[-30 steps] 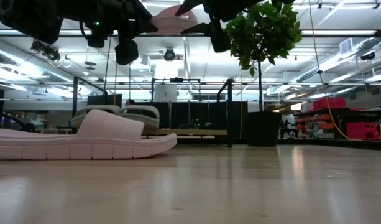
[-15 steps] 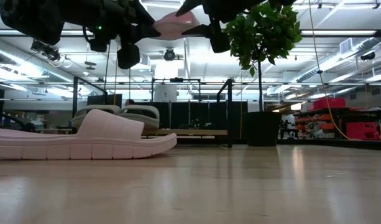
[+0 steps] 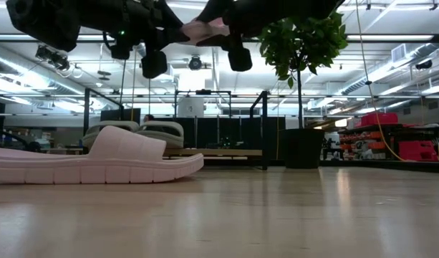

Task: Pick and place slides into the shelf
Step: Put the right pink slide on the shelf

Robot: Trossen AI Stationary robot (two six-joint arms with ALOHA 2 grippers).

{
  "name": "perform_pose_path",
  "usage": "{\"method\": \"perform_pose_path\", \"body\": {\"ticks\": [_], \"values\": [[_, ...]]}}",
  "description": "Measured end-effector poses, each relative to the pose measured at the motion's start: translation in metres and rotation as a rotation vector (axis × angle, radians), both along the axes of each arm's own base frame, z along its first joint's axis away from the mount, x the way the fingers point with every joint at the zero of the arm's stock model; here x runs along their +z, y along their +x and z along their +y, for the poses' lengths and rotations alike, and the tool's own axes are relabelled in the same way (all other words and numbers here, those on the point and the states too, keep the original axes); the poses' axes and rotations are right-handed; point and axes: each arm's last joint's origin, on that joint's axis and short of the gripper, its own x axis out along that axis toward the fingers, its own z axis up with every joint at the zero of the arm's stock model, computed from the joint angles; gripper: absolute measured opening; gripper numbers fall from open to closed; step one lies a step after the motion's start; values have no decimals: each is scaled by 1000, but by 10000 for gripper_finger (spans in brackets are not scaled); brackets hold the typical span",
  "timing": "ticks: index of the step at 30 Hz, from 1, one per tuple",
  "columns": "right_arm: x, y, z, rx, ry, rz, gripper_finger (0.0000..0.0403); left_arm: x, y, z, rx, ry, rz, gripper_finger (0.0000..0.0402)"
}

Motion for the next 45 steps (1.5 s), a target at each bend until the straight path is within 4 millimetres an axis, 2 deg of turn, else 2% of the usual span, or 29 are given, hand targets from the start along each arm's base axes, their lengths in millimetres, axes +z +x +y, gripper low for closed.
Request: {"method": "perform_pose_path", "body": {"ticks": [8, 17, 37, 45], "values": [[19, -3, 1, -12, -70, -2, 162, 2, 0, 7, 25, -2, -20, 55], [17, -3, 6, -50, -49, 22, 160, 1, 2, 16, 38, 9, -8, 60], [13, -3, 14, -21, -8, 41, 160, 1, 2, 20, 39, 15, -7, 62], [13, -3, 10, -33, 0, 44, 158, 1, 2, 20, 26, 21, -7, 59]]}}
